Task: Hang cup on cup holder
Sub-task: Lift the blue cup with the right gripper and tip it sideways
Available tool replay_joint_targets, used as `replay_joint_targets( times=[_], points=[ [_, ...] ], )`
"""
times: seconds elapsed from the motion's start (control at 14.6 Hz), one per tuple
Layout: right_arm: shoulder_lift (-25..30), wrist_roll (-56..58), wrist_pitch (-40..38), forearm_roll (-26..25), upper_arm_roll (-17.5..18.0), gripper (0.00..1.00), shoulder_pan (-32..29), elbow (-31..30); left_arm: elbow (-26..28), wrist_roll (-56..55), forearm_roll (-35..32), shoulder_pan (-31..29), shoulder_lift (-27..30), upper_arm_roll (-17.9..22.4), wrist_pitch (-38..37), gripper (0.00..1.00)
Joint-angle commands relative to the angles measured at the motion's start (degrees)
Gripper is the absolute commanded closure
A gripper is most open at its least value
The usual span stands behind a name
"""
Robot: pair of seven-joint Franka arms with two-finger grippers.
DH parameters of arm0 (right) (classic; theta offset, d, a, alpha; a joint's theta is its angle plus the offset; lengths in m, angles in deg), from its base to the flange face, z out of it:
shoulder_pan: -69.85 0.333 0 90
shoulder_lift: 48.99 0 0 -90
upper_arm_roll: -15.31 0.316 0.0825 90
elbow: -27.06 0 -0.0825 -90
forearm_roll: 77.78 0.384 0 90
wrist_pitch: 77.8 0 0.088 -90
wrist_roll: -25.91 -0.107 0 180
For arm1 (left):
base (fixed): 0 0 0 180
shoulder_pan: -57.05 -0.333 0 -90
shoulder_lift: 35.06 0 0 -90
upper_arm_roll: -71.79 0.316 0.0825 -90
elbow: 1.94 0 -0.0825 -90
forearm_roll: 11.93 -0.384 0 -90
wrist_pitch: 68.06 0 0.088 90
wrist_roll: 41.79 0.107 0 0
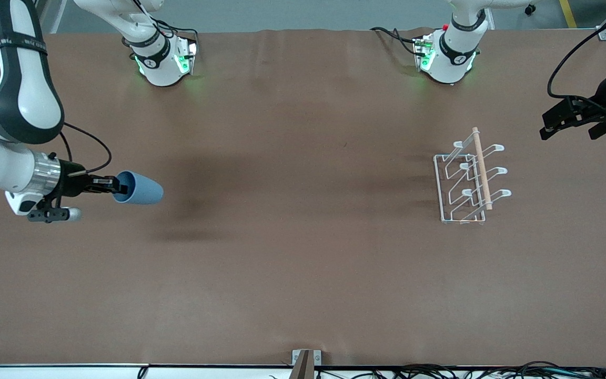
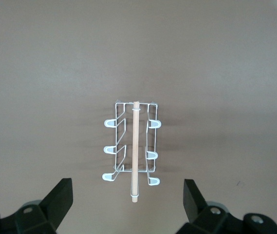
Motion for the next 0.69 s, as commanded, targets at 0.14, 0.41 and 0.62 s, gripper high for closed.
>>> replay_joint_targets(
  times=[0.14, 0.41, 0.62],
  points=[
    [1.3, -0.1, 0.8, 19.6, 4.0, 1.0, 0.7, -3.0, -0.3, 0.4, 0.1, 0.0, 0.2, -0.1, 0.1, 0.0],
    [1.2, 0.5, 9.1, 30.8, 11.8, 1.0, 1.7, -6.7, -0.7, 0.6, 0.0, 0.2, -0.4, -0.3, 0.2, 0.0],
    [0.3, 4.5, 12.4, 40.0, 16.4, 1.0, 1.8, -7.7, -1.7, 1.2, 0.0, -0.1, -0.7, -0.4, 0.2, 0.02]
  ],
)
